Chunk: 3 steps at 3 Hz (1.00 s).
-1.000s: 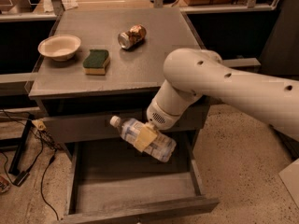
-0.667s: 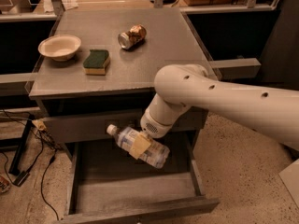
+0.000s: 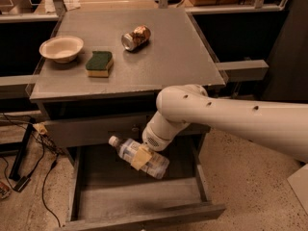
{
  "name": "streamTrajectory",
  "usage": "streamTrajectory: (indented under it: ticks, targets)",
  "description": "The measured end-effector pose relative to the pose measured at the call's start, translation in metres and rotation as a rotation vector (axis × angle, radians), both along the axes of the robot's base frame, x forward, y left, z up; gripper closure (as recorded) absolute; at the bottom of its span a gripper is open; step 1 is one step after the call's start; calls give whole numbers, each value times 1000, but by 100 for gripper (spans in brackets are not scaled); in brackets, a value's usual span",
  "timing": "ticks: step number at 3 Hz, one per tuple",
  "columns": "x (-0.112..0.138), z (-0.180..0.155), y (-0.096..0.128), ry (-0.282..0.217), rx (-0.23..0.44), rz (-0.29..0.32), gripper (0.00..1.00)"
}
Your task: Place blue plastic bottle into middle drawer
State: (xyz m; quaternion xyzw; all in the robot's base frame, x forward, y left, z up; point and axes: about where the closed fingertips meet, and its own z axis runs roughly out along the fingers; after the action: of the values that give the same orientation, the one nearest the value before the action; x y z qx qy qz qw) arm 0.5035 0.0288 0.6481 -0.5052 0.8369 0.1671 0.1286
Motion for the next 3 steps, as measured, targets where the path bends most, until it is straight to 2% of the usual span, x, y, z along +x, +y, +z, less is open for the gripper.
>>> streamTrajectory:
  ticks: [1,3]
  targets:
    - [-16,-31,12,74,33,9,100]
    - [-36,-79,-9,105,31,-84,100]
